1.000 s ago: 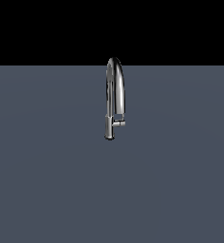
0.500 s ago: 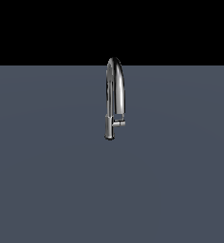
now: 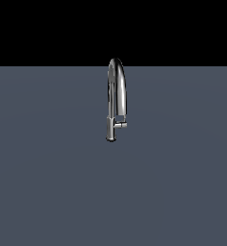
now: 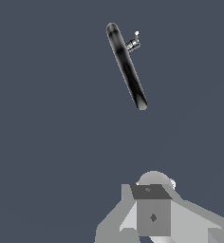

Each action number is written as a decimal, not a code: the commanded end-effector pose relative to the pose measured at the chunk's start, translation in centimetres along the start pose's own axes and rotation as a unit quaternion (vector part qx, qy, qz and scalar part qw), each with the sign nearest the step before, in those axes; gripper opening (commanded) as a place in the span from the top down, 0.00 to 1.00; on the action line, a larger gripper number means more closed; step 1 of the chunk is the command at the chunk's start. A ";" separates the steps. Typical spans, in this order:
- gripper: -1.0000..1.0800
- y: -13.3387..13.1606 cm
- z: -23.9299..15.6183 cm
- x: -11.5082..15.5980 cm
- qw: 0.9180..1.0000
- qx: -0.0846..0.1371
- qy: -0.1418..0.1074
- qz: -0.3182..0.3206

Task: Turn on the faucet by rotating a designated handle.

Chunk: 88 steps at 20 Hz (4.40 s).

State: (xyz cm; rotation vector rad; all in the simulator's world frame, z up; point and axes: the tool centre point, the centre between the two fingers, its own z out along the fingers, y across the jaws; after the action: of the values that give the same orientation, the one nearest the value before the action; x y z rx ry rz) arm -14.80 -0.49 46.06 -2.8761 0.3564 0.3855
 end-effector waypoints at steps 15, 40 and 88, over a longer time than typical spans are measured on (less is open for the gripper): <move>1.00 -0.1 2.7 10.1 0.982 0.102 -0.123 0.102; 1.00 1.9 12.7 24.2 0.868 0.270 -0.323 0.265; 1.00 4.3 25.2 27.5 0.702 0.386 -0.460 0.382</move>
State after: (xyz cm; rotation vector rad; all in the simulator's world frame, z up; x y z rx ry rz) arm 4.60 -4.03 13.39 -1.3230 1.1350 1.3155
